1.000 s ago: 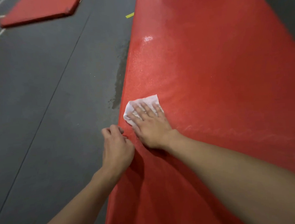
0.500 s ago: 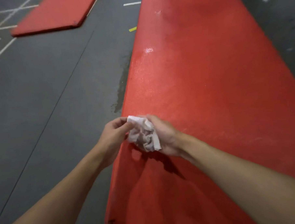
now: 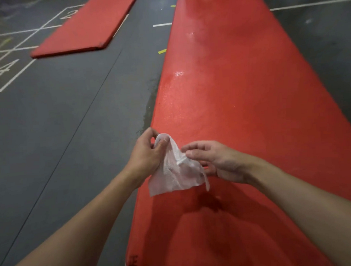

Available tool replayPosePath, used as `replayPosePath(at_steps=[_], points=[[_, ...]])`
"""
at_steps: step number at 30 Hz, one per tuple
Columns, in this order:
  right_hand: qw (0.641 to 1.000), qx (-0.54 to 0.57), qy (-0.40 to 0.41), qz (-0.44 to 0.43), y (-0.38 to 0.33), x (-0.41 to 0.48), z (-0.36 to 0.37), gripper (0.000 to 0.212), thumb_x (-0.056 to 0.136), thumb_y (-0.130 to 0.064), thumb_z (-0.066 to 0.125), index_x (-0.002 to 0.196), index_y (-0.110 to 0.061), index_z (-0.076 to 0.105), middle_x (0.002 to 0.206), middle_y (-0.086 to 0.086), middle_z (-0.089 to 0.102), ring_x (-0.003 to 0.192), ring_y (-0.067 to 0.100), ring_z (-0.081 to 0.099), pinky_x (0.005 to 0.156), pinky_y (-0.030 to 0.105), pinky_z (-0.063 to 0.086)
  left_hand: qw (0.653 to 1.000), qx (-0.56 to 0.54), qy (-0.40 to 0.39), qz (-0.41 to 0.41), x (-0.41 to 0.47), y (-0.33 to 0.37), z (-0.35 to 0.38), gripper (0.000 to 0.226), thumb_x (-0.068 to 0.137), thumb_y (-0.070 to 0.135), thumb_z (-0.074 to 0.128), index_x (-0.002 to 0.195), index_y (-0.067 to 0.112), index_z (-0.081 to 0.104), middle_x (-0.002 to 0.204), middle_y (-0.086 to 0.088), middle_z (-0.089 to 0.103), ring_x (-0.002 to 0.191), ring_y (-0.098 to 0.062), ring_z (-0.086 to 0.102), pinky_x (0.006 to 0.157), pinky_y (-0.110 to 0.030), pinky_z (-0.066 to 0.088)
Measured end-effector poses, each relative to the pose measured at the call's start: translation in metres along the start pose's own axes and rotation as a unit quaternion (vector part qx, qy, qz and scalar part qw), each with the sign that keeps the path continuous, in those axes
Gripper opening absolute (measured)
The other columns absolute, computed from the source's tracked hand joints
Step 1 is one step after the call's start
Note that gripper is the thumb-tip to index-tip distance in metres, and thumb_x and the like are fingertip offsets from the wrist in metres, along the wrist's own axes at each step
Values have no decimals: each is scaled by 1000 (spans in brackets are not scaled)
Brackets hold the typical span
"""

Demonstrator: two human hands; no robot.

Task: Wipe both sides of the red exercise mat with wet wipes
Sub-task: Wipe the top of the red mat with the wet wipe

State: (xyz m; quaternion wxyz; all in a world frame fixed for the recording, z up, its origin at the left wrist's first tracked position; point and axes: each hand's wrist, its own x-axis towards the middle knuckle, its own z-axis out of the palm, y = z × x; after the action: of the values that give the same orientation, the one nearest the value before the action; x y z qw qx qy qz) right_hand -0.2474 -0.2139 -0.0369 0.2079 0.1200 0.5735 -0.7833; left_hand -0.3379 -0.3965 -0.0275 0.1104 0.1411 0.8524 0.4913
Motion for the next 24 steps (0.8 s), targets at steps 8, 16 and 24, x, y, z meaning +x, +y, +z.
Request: replayPosePath(at_steps=[8, 16, 24], points=[[975, -218, 25, -40, 1, -10, 4, 50, 88, -34, 73, 134, -24, 55, 104, 1, 68, 82, 15, 69, 63, 29, 54, 996, -45, -72, -23, -3, 13, 5, 21, 90, 20, 70, 92, 19, 50, 64, -2, 69, 49, -8, 60, 41, -22, 42], [933, -207, 277, -94, 13, 0, -8, 34, 98, -9, 46, 67, -15, 58, 63, 1, 53, 62, 17, 46, 60, 32, 36, 994, 6, -104, -45, -4, 20, 6, 39, 81, 9, 77, 111, 18, 53, 82, -13, 68, 58, -14, 59, 48, -25, 44], [886, -159, 423, -100, -3, -30, -60, 21, 93, -13, 54, 74, -19, 61, 45, -9, 54, 34, 2, 44, 31, 15, 27, 991, -103, -77, -30, 15, 55, 58, 44, 84, 2, 72, 120, 16, 51, 112, -23, 61, 72, -21, 59, 62, -37, 51]])
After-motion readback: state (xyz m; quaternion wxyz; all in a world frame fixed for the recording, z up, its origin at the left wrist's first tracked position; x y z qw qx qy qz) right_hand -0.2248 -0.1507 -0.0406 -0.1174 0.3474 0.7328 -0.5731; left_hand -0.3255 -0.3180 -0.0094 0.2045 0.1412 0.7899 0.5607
